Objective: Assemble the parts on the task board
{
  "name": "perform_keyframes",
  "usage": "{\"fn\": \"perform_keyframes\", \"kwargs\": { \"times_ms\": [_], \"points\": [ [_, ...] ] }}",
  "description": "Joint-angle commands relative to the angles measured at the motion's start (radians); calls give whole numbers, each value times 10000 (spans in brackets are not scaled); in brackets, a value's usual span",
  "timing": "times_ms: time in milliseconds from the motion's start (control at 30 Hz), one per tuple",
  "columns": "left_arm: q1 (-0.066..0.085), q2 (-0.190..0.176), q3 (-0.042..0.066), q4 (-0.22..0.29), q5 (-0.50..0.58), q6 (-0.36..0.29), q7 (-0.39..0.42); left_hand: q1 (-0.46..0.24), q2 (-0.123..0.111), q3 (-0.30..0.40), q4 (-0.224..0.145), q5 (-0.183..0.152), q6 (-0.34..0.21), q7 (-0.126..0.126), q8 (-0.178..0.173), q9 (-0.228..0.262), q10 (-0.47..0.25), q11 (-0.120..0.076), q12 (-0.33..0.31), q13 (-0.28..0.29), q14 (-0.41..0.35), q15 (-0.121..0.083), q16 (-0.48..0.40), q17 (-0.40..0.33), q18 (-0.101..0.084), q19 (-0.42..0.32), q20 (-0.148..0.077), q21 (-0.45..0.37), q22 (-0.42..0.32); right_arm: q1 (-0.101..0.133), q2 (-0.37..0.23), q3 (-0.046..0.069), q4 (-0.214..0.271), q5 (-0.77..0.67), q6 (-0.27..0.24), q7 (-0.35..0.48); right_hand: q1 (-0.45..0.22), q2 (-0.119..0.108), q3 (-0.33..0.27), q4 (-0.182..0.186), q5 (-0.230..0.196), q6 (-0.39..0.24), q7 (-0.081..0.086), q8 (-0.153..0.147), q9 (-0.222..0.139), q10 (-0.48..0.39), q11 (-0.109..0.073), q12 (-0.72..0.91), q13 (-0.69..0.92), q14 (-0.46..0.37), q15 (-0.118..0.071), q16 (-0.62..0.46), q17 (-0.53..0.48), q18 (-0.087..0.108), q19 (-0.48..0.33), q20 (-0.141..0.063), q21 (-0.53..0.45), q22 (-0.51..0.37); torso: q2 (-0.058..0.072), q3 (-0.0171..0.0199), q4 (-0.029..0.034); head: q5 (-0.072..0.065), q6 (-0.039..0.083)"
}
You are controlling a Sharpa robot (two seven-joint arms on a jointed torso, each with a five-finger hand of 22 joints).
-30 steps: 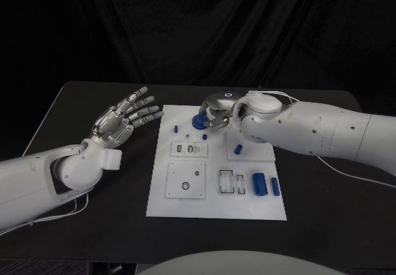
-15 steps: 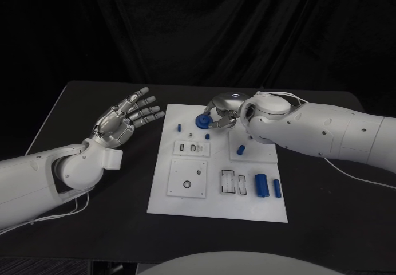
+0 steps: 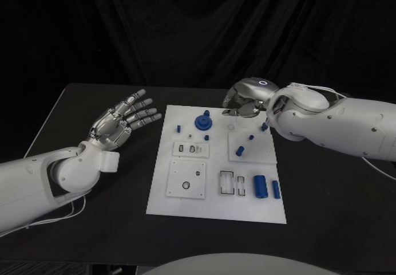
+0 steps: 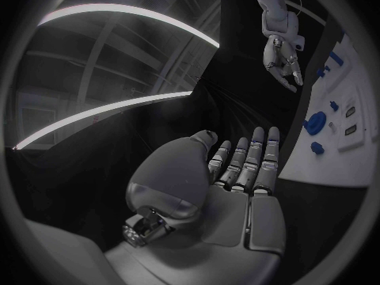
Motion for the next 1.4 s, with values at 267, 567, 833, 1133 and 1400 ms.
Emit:
{"fn": "perform_keyframes", "kwargs": {
  "times_ms": [267,567,833,1133,1400],
  "points": [
    [-21,13,9,41,93,25,55,-130,-19,86,-13,45,82,37,36,15,14,60,62,-10,-58,-9,61,-14,-148,-80,-14,63,17,348,-1568,-143,1222,164,-72,-779,70,-92,-150,325,-82,-44,23,-207,-103,128,-70,-327,1588,771,-83,-436,2035,79,-157,-65,-351,1516,-2,3,-65,-34,22],
    [-34,57,8,33,100,64,31,-141,-27,114,-28,58,92,36,42,17,25,62,74,-8,-67,-9,70,-17,-148,-87,-14,66,19,257,-2605,-206,1724,174,589,-1503,272,-202,-340,628,-319,-1318,25,-1135,-582,121,-243,-376,1527,795,-224,-427,2049,71,-103,-179,-386,1541,20,5,-61,-152,10],
    [-38,61,8,53,101,68,10,-157,-40,147,-45,67,100,38,46,19,49,73,94,-4,-76,-8,82,-20,-149,-93,-15,71,22,-65,-3091,-219,1613,251,533,-1655,446,-252,-411,668,-311,-1805,-20,-1248,-771,81,-288,-410,1467,792,-264,-445,2033,68,-84,-226,-399,1556,32,-3,-10,-284,35],
    [-46,81,8,30,102,93,-10,-169,-50,168,-56,69,109,39,51,20,67,82,108,-2,-80,-9,90,-22,-149,-97,-15,75,24,-436,-3053,-224,1199,317,531,-1609,531,-270,-414,654,-273,-1877,-22,-1240,-805,24,-292,-448,1397,776,-267,-486,1992,74,-98,-231,-431,1545,-7,-15,-41,-283,-31],
    [-63,99,8,-3,102,130,-24,-176,-54,181,-61,70,99,38,48,19,75,86,114,-1,-84,-9,95,-24,-149,-100,-15,77,25,-659,-2803,-224,868,330,501,-1473,584,-279,-414,642,-254,-1860,-3,-1213,-811,6,-284,-462,1375,755,-265,-538,1942,84,-120,-232,-473,1526,9,12,-3,-311,-62]
  ]
}}
